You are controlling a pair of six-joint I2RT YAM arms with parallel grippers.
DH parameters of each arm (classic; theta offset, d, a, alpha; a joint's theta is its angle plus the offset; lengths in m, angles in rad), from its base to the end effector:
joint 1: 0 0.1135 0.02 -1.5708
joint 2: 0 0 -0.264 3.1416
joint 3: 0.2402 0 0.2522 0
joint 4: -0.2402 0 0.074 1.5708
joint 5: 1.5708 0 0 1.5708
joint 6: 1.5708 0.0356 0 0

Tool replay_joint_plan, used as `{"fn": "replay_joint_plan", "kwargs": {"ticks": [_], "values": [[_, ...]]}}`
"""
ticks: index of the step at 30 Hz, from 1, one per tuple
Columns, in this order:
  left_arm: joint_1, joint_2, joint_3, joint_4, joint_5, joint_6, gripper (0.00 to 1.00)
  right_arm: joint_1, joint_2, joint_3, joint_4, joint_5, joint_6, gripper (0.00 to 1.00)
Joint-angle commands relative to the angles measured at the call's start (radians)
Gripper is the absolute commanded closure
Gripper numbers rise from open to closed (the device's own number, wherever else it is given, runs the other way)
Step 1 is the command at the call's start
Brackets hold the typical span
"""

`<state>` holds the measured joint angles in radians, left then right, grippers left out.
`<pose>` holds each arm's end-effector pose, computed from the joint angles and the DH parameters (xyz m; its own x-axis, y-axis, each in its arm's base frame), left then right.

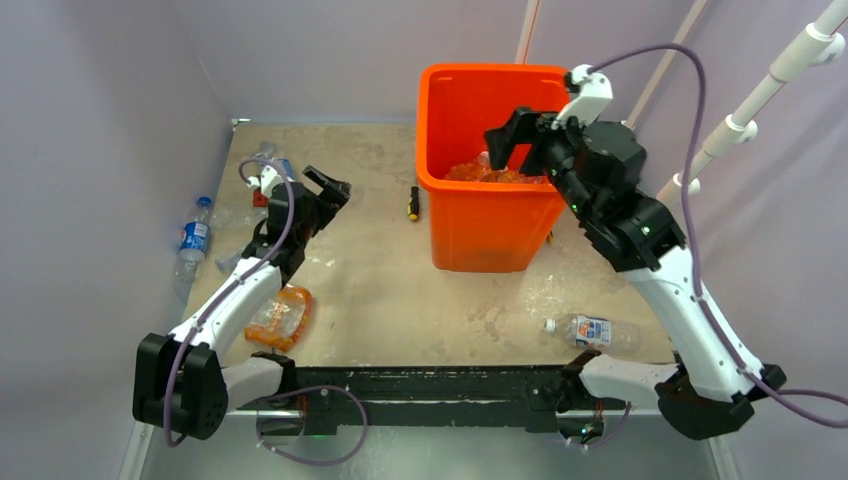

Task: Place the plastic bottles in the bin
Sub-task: Pick up the plastic bottle at the center of the board.

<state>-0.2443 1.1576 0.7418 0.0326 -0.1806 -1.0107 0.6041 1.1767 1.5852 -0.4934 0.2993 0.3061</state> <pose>0.2572 -0.0575 0.2705 -0.2574 -0.7948 -0.5496 -0.2668 0.6051 -0.7501 0.1930 0.1204 0.5005 -0.1572 0.2414 -0.9576 -0.2659 0.9235 0.2764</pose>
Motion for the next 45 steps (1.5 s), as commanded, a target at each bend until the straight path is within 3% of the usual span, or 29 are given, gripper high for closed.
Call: {"fn": "replay_joint_plan", "kwargs": {"ticks": [1, 5, 10, 17, 20, 24, 28, 33, 40, 45], "values": [[-0.008, 0.012, 0.056, 0.007, -0.026, 0.032, 0.13, 0.003, -0.112, 0.044, 0.053, -0.033, 0.01, 0.01], [-0.015, 0.018, 0.103, -0.065, -0.043, 0.129, 0.1, 0.003, -0.27, -0.12, 0.231, -0.132, 0.061, 0.01], [-0.015, -0.061, 0.153, -0.194, -0.182, 0.252, 0.03, 0.003, -0.45, -0.285, 0.349, -0.23, 0.098, 0.01], [0.01, -0.115, 0.178, -0.318, -0.348, 0.284, 0.01, 0.003, -0.522, -0.383, 0.358, -0.398, 0.044, 0.01], [0.045, -0.046, 0.223, -0.364, -0.339, 0.31, 0.01, 0.003, -0.533, -0.427, 0.372, -0.45, 0.059, 0.01], [0.111, 0.04, 0.23, -0.335, -0.204, 0.273, 0.01, 0.003, -0.556, -0.516, 0.443, -0.466, 0.081, 0.01], [0.155, 0.075, 0.192, -0.282, -0.244, 0.247, 0.01, 0.003, -0.563, -0.556, 0.458, -0.497, 0.089, 0.01], [0.223, 0.199, 0.255, -0.235, -0.273, 0.264, 0.01, 0.003, -0.593, -0.626, 0.525, -0.524, 0.12, 0.02], [0.243, 0.533, 0.481, -0.129, -0.214, 0.438, 0.02, 0.003, -0.588, -0.718, 0.594, -0.576, 0.151, 0.02], [0.243, 0.668, 0.597, -0.094, -0.156, 0.574, 0.01, 0.003, -0.58, -0.709, 0.558, -0.581, 0.136, 0.03]]}}
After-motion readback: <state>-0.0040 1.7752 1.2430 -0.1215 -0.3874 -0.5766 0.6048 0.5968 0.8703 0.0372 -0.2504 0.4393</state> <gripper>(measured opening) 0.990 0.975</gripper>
